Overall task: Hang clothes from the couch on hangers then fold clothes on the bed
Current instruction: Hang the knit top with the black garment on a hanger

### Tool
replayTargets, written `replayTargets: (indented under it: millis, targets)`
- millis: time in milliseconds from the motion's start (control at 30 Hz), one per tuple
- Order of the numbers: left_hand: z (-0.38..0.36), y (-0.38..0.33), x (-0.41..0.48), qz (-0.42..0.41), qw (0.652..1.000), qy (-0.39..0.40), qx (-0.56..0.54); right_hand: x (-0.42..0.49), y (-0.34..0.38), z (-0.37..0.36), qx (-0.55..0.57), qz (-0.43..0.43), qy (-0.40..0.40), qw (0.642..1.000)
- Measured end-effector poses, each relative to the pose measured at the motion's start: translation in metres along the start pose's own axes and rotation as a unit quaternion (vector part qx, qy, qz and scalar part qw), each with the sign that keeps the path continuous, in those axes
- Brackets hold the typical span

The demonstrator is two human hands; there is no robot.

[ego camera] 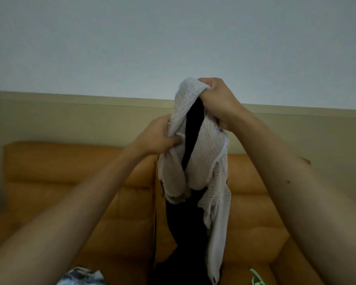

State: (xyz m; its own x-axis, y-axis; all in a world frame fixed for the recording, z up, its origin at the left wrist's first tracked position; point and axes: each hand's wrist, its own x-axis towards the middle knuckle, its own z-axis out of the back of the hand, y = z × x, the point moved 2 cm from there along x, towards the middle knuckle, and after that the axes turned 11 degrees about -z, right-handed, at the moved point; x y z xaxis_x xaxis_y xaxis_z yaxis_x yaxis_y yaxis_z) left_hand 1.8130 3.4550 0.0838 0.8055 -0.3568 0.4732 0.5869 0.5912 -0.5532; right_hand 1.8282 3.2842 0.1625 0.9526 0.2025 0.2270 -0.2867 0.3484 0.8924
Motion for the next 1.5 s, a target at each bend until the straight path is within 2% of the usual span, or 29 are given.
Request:
replayTargets:
  millis: [100, 167, 300, 367, 433, 567, 700, 767, 833, 900, 967, 1033, 1133, 1200, 1333, 1500]
  targets:
    - [0.011, 0.008, 0.017, 0.032, 0.996, -0.089, -0.003, -0.001, -0.009, 0.042, -0.074, 0.015, -0.047, 0.996]
    - [0.033, -0.002, 0.029, 0.014, 0.993, -0.115, 0.02, -0.003, -0.019, 0.069, -0.178, 0.021, -0.062, 0.982]
    - [0.063, -0.033, 0.05, -0.009, 0.99, -0.069, 0.119, -0.005, -0.048, 0.106, -0.401, -0.031, -0.067, 0.913]
    - [0.066, -0.043, 0.056, -0.002, 0.987, -0.039, 0.153, -0.007, -0.059, 0.116, -0.451, -0.054, -0.07, 0.888]
    - [0.065, -0.047, 0.058, 0.01, 0.987, -0.019, 0.16, -0.008, -0.063, 0.127, -0.461, -0.075, -0.088, 0.88]
    - [0.058, -0.045, 0.059, 0.036, 0.979, 0.017, 0.201, -0.008, -0.057, 0.147, -0.446, -0.111, -0.108, 0.882]
    - [0.054, -0.037, 0.055, 0.074, 0.954, 0.04, 0.287, -0.011, -0.062, 0.148, -0.373, -0.122, -0.123, 0.912]
    - [0.053, -0.028, 0.048, 0.088, 0.94, 0.038, 0.326, -0.014, -0.076, 0.138, -0.337, -0.147, -0.112, 0.923]
    - [0.046, -0.014, 0.038, 0.11, 0.936, 0.068, 0.327, -0.018, -0.102, 0.127, -0.311, -0.187, -0.079, 0.928]
    - [0.029, 0.002, 0.024, 0.161, 0.941, 0.117, 0.275, -0.024, -0.133, 0.114, -0.284, -0.226, -0.036, 0.931]
    - [0.004, 0.019, 0.008, 0.224, 0.952, 0.149, 0.148, -0.029, -0.163, 0.103, -0.253, -0.25, 0.006, 0.934]
    - [-0.025, 0.038, -0.012, 0.282, 0.946, 0.156, 0.029, -0.036, -0.193, 0.094, -0.213, -0.267, 0.035, 0.939]
    - [-0.068, 0.051, -0.036, 0.298, 0.943, 0.143, -0.042, -0.049, -0.237, 0.085, -0.145, -0.3, 0.053, 0.941]
    - [-0.102, 0.054, -0.044, 0.294, 0.945, 0.135, -0.056, -0.062, -0.275, 0.082, -0.107, -0.337, 0.035, 0.935]
    - [-0.179, 0.056, -0.065, 0.386, 0.897, 0.175, -0.129, -0.098, -0.36, 0.079, -0.033, -0.426, -0.01, 0.904]
    - [-0.267, 0.069, -0.089, 0.43, 0.859, 0.217, -0.173, -0.158, -0.458, 0.084, 0.042, -0.544, 0.007, 0.838]
